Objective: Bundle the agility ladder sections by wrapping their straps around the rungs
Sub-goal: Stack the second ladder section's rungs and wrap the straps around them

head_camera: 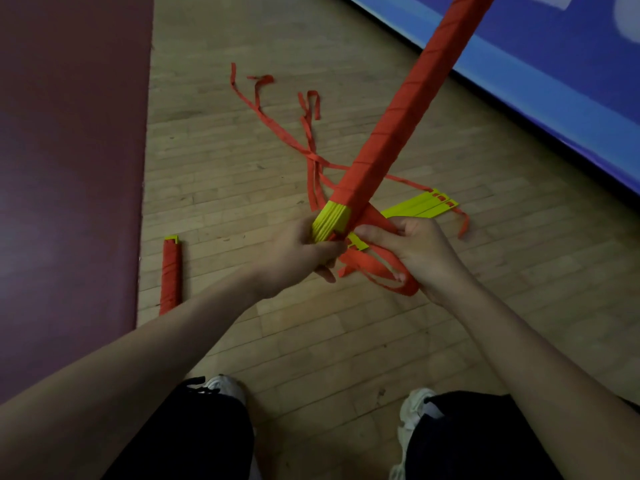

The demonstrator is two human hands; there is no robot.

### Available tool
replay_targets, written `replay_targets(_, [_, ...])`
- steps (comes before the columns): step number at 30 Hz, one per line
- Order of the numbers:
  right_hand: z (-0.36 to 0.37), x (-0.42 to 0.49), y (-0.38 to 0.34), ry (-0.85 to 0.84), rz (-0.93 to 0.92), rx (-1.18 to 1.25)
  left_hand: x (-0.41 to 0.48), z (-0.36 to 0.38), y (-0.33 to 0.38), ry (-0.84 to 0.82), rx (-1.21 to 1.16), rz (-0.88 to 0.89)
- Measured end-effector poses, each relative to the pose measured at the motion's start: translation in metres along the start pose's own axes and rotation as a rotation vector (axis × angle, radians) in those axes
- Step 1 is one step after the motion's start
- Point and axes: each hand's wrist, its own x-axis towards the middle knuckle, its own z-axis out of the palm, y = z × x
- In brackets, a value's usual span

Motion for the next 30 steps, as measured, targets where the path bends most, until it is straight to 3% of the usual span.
replay_targets(6, [0.020,-0.004,-0.001,0.182,-0.114,-0.217,0.006,0.018,-0.012,0.209,0.198,0.044])
replay_targets(11, [0.032,-0.005,-0.001,0.304,-0.133,-0.257,0.006,0.036,-0.030,0.397,0.578,0.238])
replay_targets(15, [0.028,-0.003,0.005,0.334,-0.139,-0.218,0.006,0.039,-0.028,0.384,0.646,0.301])
replay_targets(17, [0.023,-0.003,0.004,0.317,-0.144,-0.227,0.007,0.037,-0.021,0.300,0.570,0.170])
replay_targets(21, [0.013,-0.003,-0.001,0.197,-0.149,-0.096,0.009,0.014,0.000,0.020,0.182,-0.103])
replay_targets(25, [0.014,-0.012,-0.010,0.017,-0.163,0.104,-0.002,-0.010,0.013,-0.348,-0.178,-0.120])
replay_targets(28, [0.013,-0.018,-0.022,-0.076,-0.194,0.201,-0.007,-0.019,0.015,-0.543,-0.428,-0.188])
replay_targets(30, [0.012,-0.018,-0.028,-0.104,-0.208,0.197,-0.008,-0.018,0.015,-0.590,-0.473,-0.202])
